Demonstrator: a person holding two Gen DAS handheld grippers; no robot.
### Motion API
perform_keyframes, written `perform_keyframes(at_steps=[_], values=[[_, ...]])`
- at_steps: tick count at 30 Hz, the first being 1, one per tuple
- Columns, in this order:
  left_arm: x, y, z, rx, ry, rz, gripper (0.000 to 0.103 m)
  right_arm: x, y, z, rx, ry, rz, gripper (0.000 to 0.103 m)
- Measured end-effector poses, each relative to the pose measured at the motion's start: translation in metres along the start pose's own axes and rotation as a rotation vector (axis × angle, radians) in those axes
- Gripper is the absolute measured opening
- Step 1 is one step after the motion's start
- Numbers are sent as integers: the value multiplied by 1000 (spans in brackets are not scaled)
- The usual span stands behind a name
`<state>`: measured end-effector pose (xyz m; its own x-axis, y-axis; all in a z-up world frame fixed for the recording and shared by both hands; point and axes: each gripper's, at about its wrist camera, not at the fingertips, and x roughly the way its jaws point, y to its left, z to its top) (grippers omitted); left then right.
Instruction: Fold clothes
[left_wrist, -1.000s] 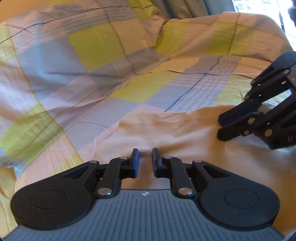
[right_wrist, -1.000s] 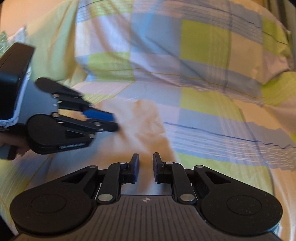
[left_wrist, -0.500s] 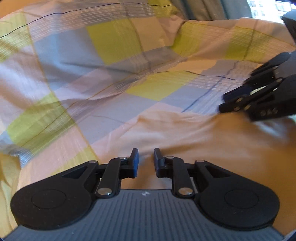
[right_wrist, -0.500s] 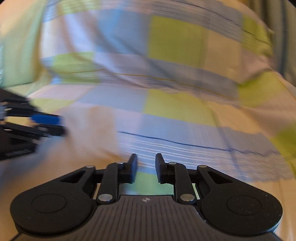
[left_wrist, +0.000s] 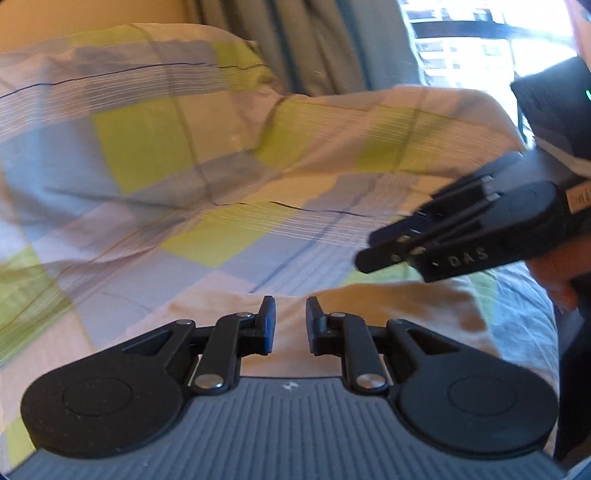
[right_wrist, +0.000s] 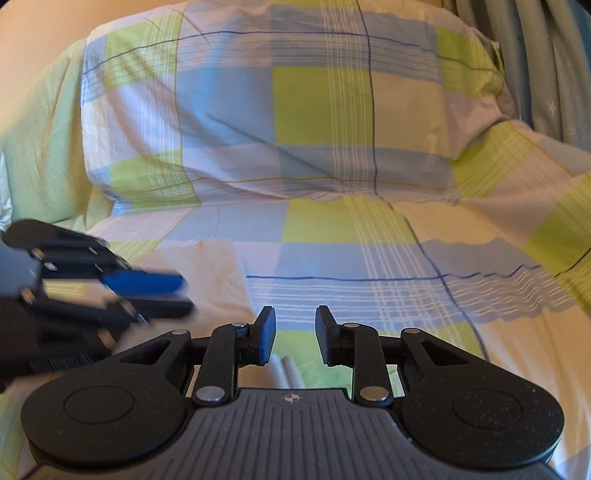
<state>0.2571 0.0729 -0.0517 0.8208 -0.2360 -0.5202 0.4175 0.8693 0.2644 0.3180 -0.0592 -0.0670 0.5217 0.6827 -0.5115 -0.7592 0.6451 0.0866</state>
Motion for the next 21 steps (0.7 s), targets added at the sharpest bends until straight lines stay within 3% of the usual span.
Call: perform_keyframes(at_steps=[1, 3, 4, 10, 13, 15, 18, 19, 21], values=[[9, -7, -1, 48, 42, -12, 16, 0, 1, -2, 0, 6, 15, 28], [18, -10, -8, 113, 52, 50, 18, -1, 6, -7, -27, 19, 29, 28], [19, 0, -7, 75, 70, 84, 18, -1, 8, -10, -40, 25, 36, 28], [9, 71, -31, -124, 206, 476, 14, -4, 12, -13, -58, 28, 46, 28], [-5, 99, -45, -269, 232, 543, 13, -6, 13, -13, -60, 10, 47, 28], [-14, 99, -40, -299, 174, 503, 13, -6, 15, -12, -66, 8, 57, 28], [-19, 76, -20, -265, 67, 305, 14, -4, 18, -13, -74, 13, 65, 28], [-17, 64, -15, -247, 46, 206, 21, -3, 18, -13, -71, 15, 67, 28], [-9, 43, -7, -216, 39, 101, 27, -2, 18, -13, -68, 18, 67, 28]])
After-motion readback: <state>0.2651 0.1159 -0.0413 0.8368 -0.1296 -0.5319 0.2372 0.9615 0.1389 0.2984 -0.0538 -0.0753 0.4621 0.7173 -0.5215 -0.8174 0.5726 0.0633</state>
